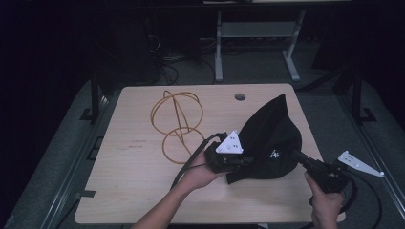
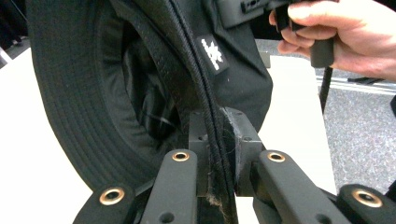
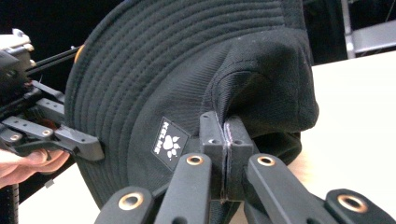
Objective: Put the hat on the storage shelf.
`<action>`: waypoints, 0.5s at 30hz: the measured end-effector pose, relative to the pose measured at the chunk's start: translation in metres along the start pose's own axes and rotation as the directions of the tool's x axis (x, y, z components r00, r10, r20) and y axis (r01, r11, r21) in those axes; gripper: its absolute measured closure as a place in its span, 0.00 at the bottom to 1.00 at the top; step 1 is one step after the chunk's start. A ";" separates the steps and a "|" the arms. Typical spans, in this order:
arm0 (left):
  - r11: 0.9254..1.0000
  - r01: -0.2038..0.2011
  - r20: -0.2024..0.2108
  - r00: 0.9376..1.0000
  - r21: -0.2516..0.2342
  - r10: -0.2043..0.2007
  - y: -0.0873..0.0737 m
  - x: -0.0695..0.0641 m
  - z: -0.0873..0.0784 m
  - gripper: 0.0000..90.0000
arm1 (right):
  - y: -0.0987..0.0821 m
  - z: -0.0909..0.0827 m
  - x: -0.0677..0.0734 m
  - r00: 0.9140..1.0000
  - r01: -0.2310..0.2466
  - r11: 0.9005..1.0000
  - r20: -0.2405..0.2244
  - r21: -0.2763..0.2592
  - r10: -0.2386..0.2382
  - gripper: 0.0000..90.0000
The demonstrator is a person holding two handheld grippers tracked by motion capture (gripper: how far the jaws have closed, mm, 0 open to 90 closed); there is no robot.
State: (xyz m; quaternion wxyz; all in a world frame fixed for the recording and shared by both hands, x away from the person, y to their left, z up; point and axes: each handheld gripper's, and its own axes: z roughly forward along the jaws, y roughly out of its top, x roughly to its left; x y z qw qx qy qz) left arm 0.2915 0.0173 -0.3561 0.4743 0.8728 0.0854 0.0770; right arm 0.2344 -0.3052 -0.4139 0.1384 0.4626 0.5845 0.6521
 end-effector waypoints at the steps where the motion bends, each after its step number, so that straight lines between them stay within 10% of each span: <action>1: 1.000 0.000 -0.001 1.000 0.000 0.000 0.000 0.000 -0.001 0.90 | 0.003 -0.001 0.001 1.000 0.006 1.000 -0.002 -0.003 -0.006 0.99; 15: 0.999 0.035 -0.029 0.999 0.014 -0.035 -0.010 0.001 -0.010 0.71 | 0.041 -0.009 0.014 0.994 0.110 0.994 -0.019 0.005 -0.109 0.99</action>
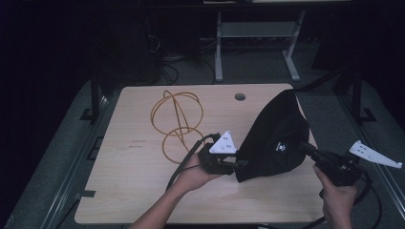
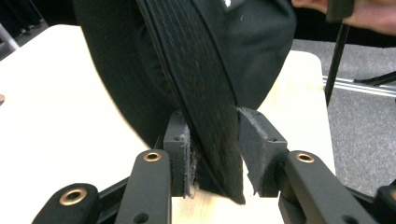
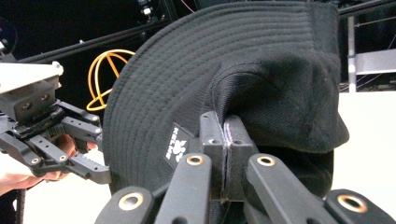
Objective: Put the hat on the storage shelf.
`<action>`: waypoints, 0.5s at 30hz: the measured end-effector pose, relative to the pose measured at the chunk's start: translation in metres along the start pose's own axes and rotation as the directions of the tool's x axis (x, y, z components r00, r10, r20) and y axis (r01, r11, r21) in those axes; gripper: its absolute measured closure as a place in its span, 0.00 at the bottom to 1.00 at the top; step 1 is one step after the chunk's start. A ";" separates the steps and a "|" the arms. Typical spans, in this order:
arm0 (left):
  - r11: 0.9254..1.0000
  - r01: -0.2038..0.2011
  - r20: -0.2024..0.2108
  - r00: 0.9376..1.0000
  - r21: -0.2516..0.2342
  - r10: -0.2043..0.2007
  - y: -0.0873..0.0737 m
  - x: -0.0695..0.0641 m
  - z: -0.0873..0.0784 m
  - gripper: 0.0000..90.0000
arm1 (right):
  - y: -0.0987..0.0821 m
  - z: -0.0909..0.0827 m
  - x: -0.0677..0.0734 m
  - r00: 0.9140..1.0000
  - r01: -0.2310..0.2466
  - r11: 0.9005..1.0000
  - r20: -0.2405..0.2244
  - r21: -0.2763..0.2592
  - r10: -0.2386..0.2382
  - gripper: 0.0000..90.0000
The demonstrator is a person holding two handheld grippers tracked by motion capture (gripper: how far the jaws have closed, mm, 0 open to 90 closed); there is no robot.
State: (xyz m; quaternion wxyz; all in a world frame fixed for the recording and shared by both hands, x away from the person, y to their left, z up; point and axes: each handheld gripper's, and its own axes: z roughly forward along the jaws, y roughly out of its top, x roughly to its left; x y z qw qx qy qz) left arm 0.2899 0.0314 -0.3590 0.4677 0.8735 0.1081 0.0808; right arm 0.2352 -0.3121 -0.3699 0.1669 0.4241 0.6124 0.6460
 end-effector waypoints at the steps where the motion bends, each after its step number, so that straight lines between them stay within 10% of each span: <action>1: 1.000 -0.003 -0.005 1.000 0.004 0.003 -0.001 0.000 -0.001 0.70 | 0.003 0.000 0.000 1.000 0.008 1.000 -0.002 0.005 -0.008 0.99; 15: 0.999 0.016 -0.041 0.999 0.031 -0.015 -0.031 -0.004 -0.018 0.63 | 0.038 -0.001 0.009 0.994 0.107 0.993 -0.021 0.045 -0.106 0.99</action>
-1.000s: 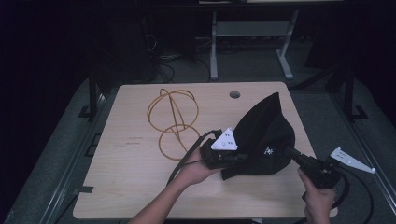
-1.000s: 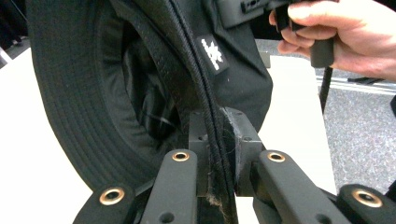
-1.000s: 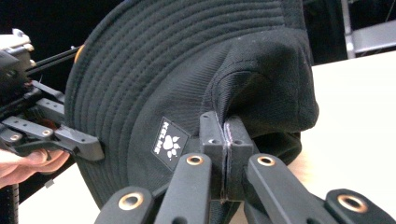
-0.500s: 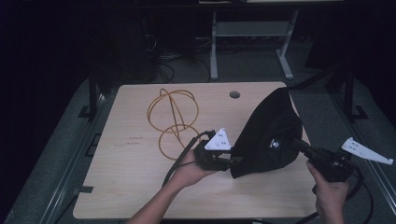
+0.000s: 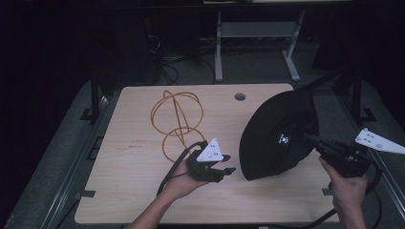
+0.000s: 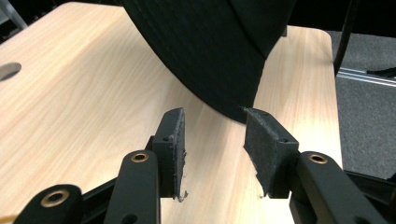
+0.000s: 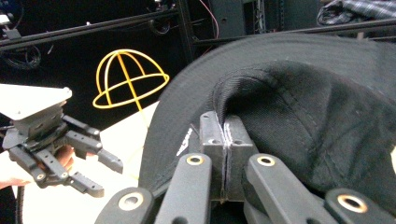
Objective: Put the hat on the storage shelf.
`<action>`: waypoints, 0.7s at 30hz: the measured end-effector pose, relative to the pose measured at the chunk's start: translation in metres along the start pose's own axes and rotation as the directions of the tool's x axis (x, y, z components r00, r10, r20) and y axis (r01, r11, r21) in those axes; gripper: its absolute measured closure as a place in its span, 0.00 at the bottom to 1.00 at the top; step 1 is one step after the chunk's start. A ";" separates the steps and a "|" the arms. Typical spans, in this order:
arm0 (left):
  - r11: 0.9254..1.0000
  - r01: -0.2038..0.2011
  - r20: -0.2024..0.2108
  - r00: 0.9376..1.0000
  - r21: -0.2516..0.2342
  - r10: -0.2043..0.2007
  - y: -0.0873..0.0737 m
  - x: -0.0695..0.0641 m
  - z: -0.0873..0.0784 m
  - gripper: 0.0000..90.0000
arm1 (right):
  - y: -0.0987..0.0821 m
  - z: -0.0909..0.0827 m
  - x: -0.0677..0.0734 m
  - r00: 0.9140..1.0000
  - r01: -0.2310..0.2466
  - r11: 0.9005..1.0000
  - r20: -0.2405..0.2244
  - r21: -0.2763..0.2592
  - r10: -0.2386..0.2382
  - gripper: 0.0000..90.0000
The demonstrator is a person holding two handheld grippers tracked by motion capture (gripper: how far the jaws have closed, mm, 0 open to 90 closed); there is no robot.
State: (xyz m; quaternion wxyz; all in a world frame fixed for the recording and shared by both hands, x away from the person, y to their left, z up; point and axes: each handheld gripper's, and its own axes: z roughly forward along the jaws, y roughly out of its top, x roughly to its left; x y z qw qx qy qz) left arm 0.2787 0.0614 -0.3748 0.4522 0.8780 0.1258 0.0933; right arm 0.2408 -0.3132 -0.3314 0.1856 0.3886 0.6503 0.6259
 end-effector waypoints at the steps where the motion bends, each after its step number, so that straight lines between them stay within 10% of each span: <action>1: 1.000 0.001 0.000 1.000 0.000 -0.001 -0.002 -0.001 -0.001 0.63 | 0.000 0.000 0.000 1.000 0.000 1.000 0.000 0.000 0.000 0.99; 21: 1.000 0.023 -0.016 1.000 0.015 -0.022 -0.051 -0.009 -0.022 0.59 | 0.027 0.020 0.010 0.997 0.044 0.999 -0.069 0.028 -0.042 0.99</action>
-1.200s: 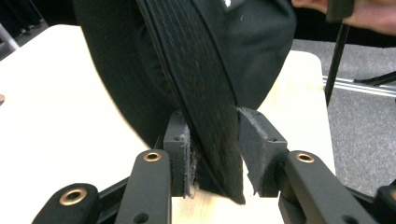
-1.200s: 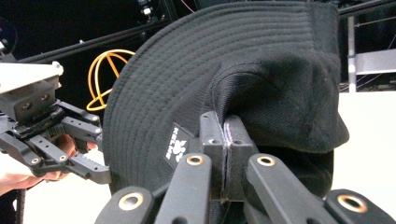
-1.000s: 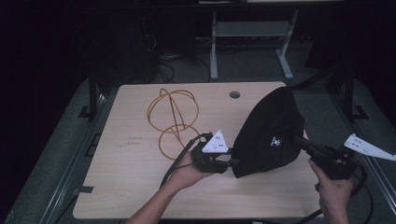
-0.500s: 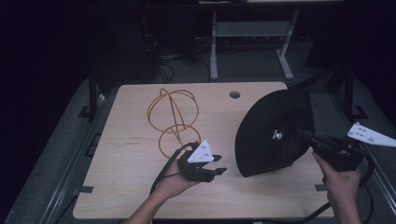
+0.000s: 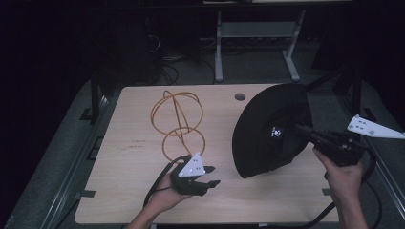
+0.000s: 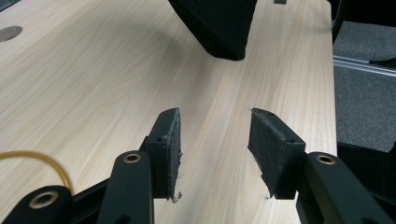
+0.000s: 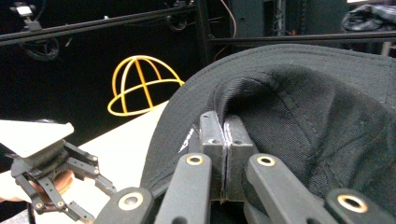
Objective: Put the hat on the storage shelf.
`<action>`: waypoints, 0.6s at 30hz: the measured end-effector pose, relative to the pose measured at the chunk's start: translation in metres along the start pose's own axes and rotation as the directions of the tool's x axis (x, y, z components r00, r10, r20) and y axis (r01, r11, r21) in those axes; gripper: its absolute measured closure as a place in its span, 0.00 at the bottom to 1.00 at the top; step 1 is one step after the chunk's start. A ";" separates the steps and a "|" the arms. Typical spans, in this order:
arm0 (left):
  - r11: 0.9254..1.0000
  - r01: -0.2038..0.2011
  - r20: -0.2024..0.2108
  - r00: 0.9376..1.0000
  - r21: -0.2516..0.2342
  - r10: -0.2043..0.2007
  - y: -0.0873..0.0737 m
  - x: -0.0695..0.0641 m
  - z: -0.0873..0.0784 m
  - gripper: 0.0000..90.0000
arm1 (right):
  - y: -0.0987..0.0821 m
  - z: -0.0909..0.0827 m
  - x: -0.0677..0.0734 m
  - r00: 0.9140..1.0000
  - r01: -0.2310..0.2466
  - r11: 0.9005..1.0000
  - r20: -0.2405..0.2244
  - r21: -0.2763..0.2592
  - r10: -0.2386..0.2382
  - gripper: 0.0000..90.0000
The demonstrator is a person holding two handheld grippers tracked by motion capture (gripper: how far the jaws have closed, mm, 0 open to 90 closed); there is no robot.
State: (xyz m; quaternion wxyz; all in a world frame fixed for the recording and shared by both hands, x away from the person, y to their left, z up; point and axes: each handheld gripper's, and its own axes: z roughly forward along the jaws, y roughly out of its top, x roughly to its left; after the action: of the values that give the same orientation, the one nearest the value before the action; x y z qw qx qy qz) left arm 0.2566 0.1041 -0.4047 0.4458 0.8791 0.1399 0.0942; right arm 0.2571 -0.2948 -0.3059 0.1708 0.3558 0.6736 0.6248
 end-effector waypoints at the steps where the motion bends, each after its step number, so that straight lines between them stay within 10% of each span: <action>1: 1.000 -0.003 -0.001 1.000 0.007 0.003 -0.002 0.000 -0.001 0.58 | 0.003 0.004 0.001 1.000 0.004 1.000 -0.007 0.002 -0.004 0.99; 18: 1.000 0.021 -0.011 1.000 0.020 -0.021 -0.029 0.003 -0.004 0.53 | 0.035 0.040 0.010 0.996 0.050 0.998 -0.079 0.044 -0.046 0.99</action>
State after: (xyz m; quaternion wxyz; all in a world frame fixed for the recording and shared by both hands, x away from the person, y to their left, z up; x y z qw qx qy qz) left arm 0.2530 0.1244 -0.4251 0.4371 0.8815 0.1525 0.0929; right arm 0.2867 -0.2608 -0.2761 0.1511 0.3186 0.7023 0.6184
